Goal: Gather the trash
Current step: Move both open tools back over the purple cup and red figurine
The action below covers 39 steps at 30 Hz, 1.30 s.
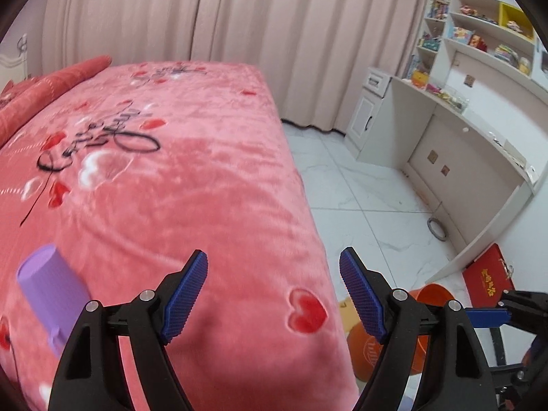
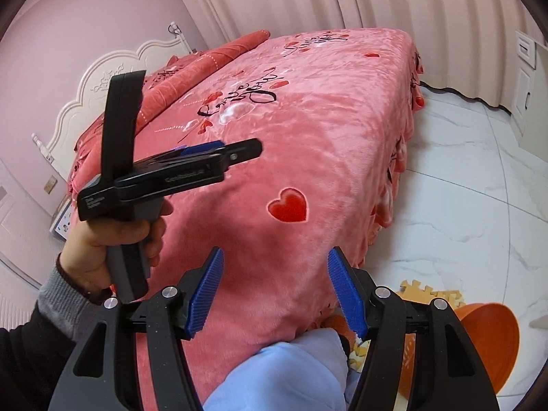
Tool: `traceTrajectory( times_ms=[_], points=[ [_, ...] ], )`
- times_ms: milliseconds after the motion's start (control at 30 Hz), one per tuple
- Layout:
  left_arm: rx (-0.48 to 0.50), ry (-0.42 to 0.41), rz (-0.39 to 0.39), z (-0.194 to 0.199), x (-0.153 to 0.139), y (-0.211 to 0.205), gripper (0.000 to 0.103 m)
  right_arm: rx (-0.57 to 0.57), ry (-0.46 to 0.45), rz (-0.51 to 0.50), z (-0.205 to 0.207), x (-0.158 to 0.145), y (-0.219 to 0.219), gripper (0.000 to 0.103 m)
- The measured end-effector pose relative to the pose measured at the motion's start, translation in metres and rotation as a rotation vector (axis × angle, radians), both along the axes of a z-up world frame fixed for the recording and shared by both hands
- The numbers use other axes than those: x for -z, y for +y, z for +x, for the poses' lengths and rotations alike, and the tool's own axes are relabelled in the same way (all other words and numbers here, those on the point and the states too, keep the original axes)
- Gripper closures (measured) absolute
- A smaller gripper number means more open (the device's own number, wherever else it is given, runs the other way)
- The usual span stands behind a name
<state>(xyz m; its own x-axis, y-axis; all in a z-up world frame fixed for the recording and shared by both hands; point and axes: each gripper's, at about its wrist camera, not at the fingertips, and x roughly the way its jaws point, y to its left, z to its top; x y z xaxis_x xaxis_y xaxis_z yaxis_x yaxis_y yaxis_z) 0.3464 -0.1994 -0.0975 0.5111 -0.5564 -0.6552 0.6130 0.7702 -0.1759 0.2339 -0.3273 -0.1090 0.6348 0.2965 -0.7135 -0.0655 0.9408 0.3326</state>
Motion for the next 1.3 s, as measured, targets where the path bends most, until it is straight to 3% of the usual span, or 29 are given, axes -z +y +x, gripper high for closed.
traceTrajectory(
  times_ms=[67,167,267,400,533,900,1067,1300],
  points=[
    [-0.024,-0.009,-0.013,-0.002,0.007,0.004,0.024,-0.003,-0.001,-0.005,0.005,-0.002,0.003,0.040],
    [-0.060,0.088,-0.109,-0.025,0.036,0.018,0.024,-0.009,-0.001,-0.007,0.008,-0.003,0.003,0.040],
    [-0.068,0.133,-0.094,-0.060,0.053,0.025,0.024,-0.024,-0.009,-0.008,0.010,-0.006,0.007,0.040],
    [-0.109,0.129,-0.142,-0.099,0.044,0.045,0.013,-0.055,-0.009,0.006,0.012,-0.005,0.017,0.040],
    [-0.106,0.132,-0.077,-0.111,0.033,0.064,0.013,-0.120,-0.029,0.018,0.024,-0.006,0.045,0.040],
    [-0.372,0.058,0.109,-0.075,0.006,0.218,0.013,-0.276,-0.068,0.055,0.105,0.005,0.163,0.039],
    [-0.402,0.055,0.151,-0.050,0.007,0.261,0.013,-0.300,-0.055,0.026,0.137,0.017,0.201,0.040],
    [-0.388,0.091,0.166,-0.025,0.021,0.284,0.013,-0.282,-0.048,-0.014,0.167,0.027,0.213,0.039]
  ],
)
